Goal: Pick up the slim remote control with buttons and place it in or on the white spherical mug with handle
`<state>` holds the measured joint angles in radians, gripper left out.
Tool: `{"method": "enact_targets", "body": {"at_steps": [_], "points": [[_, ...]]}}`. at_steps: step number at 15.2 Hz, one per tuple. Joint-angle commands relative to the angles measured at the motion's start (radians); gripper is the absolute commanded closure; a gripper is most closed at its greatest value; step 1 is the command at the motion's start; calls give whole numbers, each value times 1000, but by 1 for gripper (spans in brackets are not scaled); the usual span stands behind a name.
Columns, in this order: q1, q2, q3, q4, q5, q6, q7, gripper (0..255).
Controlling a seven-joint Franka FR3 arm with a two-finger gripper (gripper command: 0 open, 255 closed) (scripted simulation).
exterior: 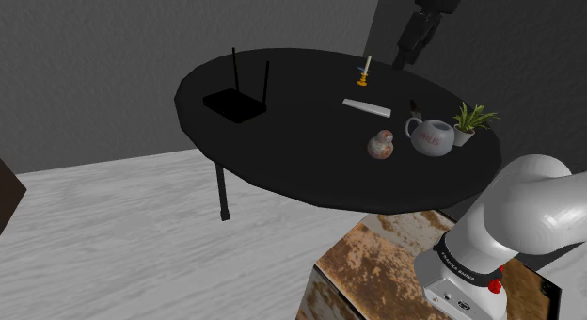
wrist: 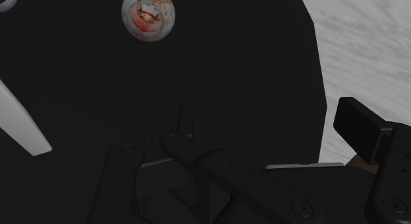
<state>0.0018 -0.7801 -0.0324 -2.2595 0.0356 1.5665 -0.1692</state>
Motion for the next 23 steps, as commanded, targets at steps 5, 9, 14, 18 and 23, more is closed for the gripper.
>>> {"method": "enact_targets", "body": {"at_steps": [5,9,14,18,23], "points": [[-12,57,-70,-33,-46,78,-99,0],[-22,134,-140,-46,-85,159,-196,0],[-29,259,-227,-31,-117,261,-317,0],[-31,379,-295,6,-123,337,-416,0],[-30,550,-373,81,-97,421,-548,0]]}}
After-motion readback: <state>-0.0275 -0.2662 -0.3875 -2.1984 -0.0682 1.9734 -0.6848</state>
